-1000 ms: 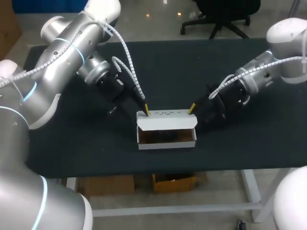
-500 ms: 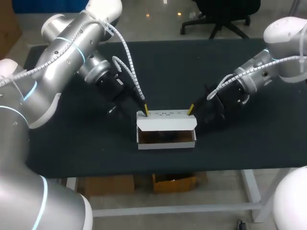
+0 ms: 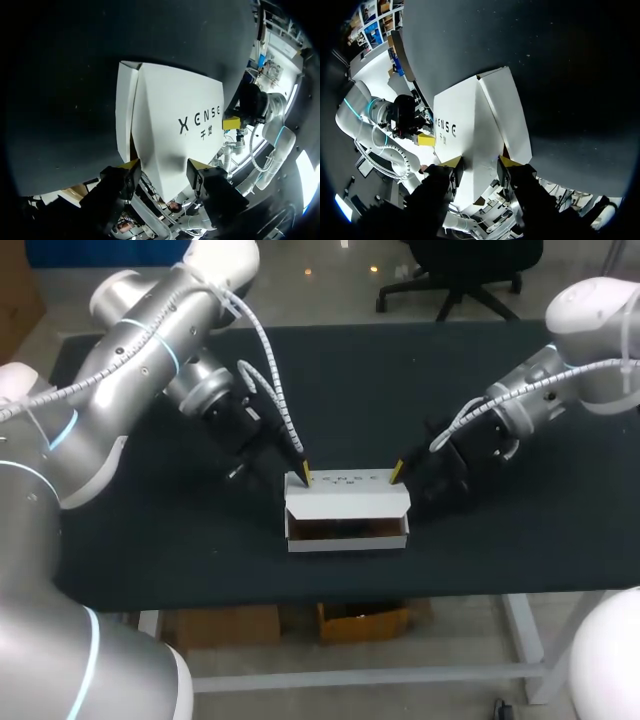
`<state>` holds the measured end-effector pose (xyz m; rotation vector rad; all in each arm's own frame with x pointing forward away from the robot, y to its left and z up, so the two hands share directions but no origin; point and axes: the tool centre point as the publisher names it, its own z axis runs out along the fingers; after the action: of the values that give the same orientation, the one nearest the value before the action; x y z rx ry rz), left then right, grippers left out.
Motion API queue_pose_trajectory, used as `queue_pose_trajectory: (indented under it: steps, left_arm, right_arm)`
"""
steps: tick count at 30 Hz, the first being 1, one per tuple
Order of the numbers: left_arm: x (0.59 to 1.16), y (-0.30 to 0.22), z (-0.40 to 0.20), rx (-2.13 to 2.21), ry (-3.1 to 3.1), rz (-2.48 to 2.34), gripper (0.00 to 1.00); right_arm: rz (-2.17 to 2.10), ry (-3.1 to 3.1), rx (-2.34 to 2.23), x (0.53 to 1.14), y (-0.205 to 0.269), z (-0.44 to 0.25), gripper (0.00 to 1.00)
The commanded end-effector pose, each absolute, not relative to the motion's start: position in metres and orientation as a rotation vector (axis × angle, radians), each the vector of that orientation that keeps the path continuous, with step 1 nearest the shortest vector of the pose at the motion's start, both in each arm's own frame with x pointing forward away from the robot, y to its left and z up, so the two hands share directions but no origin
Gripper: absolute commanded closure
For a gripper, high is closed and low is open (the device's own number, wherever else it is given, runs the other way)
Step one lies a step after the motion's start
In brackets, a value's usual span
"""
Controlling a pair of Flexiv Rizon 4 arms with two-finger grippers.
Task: Assemble the packaging by folding the flat box into shape, placing the metal phone stand inside, and closing the box properly
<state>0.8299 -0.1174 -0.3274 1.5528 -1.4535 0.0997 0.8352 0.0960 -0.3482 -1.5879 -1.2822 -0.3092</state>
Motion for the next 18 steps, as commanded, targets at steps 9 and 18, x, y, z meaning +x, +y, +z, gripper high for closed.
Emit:
queue_pose_trajectory:
  steps: [9, 18]
  left_arm:
    - [0.8313, -0.118, -0.3286, 1.56, -1.473, 0.096, 0.4]
    - [0.8302, -0.1167, -0.3252, 1.582, -1.502, 0.105, 0.38]
  right_arm:
    - [-0.286, -1.289, -1.613, 0.8348, 0.0984, -0.3521, 0.58]
    - [-0.279, -1.298, -1.624, 0.8351, 0.0987, -0.3527, 0.58]
